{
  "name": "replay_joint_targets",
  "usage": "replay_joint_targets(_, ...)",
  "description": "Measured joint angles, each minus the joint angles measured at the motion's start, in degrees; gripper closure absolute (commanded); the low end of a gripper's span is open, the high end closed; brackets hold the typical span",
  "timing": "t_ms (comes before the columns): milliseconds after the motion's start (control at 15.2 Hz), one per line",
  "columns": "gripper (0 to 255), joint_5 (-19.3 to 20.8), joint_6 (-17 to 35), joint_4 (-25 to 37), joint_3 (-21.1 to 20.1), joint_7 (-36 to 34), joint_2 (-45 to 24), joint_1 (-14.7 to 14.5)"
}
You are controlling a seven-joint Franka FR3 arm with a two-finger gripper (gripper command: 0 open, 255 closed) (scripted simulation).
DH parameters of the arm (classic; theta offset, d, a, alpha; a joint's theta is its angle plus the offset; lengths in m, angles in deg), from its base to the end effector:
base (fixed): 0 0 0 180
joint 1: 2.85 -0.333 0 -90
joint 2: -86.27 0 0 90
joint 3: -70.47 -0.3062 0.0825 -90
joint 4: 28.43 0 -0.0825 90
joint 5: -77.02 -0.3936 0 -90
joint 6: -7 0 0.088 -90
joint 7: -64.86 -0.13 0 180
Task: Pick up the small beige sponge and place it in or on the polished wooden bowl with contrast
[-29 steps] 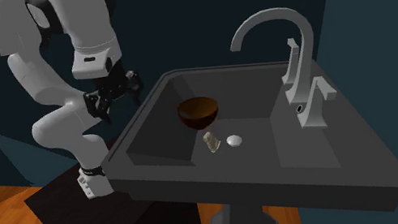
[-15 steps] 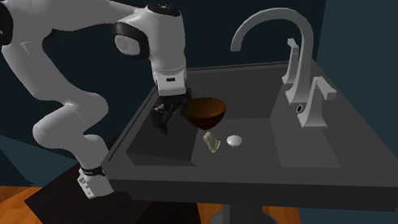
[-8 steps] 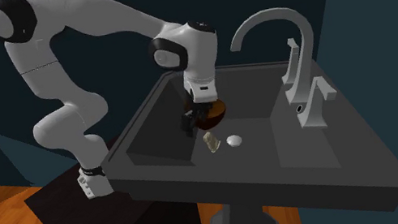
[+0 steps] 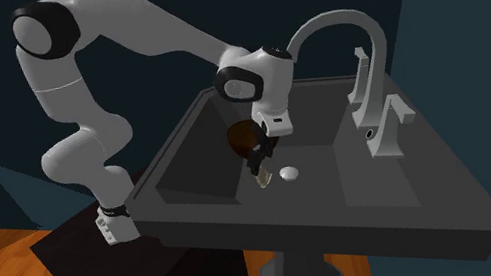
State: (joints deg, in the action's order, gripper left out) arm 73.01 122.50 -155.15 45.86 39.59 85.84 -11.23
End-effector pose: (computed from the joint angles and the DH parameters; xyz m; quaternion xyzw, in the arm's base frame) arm 0.4234 0.2815 0.3221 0.9932 0.0489 -0.1036 0.0218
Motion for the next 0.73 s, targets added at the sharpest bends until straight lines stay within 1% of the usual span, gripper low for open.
replay_joint_targets(330,0,0.60,3.90,-2.37,-0.13,-0.43,-1.66,-0.17)
replay_joint_targets(726,0,0.71,4.41,-2.57,-0.17,-0.57,-1.96,-0.22)
